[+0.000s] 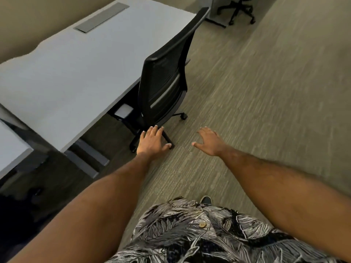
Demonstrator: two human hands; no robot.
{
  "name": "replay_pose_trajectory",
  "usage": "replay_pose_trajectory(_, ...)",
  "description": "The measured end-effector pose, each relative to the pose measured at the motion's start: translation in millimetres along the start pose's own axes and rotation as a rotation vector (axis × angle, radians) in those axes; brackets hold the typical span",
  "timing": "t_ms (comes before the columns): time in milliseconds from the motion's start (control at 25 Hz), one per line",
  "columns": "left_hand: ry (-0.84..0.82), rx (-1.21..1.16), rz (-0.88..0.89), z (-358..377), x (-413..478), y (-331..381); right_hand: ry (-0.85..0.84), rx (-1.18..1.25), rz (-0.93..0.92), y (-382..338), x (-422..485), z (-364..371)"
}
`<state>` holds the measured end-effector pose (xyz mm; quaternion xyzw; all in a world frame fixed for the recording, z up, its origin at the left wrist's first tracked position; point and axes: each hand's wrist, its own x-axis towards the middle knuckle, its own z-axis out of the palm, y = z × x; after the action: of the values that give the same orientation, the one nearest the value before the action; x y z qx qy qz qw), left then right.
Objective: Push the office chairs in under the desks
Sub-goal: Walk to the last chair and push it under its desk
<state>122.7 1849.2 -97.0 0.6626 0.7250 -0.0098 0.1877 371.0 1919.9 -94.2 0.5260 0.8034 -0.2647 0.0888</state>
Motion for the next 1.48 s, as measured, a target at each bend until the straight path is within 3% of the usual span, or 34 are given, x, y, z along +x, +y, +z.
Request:
replay_pose_trajectory(320, 0.040, -0.071, -0.177, -14, 78, 47, -0.041, -0.078, -0.175, 51, 103, -72)
replay_pose_trajectory(720, 0.007, -0.228, -0.276, -13, 226, 57, -0.041, -0.119, -0.227, 90, 245, -127)
replay_pose_trajectory(920, 0.178, -0.318, -0.308, -27, 261, 62, 0.023, 0.008, -0.303, 100, 301, -157)
replay_pose_trajectory(1120, 0.606, -0.364, -0.372, -35, 273, 79, 0.278, 0.280, -0.571, 101, 342, -197)
replay_pose_trajectory(1200, 0.848, -0.552, -0.472, -32, 270, 95, 0.314, 0.454, -0.614, 102, 359, -216)
replay_pose_trajectory(1280, 1.161, -0.892, -0.673, -36, 271, 115, 0.268, 0.776, -0.510, 101, 376, -237)
replay_pose_trajectory(1400, 1.645, -1.321, -1.047, -70, 281, 124, 0.236, 1.392, -0.165, 87, 401, -280)
replay_pose_trajectory(1480, 1.882, -1.403, -0.990, -101, 278, 120, 0.307, 1.477, -0.116, 79, 412, -309)
